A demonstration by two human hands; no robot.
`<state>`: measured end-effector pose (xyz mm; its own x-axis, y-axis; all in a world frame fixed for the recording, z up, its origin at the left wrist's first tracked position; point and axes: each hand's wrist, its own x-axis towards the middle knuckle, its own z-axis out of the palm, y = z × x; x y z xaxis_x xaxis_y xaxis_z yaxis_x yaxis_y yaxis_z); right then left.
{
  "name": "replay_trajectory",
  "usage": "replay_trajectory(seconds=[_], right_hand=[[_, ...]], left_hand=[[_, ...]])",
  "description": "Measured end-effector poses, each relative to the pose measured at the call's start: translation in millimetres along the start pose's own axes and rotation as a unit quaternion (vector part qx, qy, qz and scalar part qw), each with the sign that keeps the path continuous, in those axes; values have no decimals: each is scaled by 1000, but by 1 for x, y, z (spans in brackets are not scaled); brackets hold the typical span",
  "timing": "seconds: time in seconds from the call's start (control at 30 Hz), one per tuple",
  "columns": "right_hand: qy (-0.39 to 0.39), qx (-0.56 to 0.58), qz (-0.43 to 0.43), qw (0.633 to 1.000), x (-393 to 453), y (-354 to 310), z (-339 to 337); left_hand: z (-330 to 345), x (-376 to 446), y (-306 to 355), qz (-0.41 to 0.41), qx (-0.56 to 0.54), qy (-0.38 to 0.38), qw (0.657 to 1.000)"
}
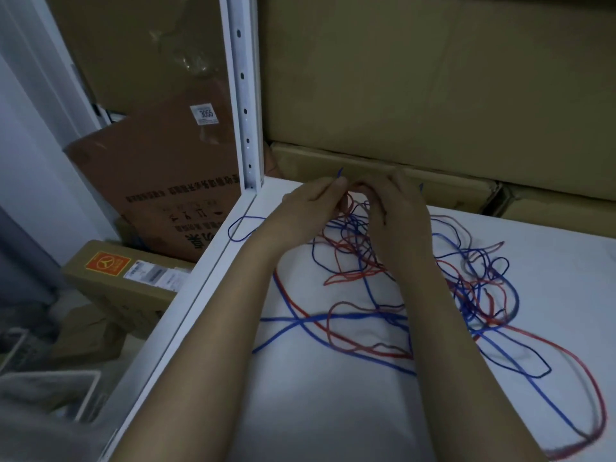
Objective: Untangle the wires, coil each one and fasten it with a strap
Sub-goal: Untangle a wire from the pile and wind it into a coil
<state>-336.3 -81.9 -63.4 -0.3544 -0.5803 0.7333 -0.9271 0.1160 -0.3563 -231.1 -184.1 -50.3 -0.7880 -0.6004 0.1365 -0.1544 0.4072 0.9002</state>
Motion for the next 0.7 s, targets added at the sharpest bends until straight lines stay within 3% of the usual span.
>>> replay_trajectory(seconds=[0.2,0.43,0.7], right_hand=[[69,14,106,992,10,14,2],[65,10,97,993,4,27,21],[-133,3,48,990,0,32,32]], left_hand=[[-1,17,1,41,-39,-19,998],[11,25,-16,35,-45,-31,998],[15,35,-19,26,-250,61,966]])
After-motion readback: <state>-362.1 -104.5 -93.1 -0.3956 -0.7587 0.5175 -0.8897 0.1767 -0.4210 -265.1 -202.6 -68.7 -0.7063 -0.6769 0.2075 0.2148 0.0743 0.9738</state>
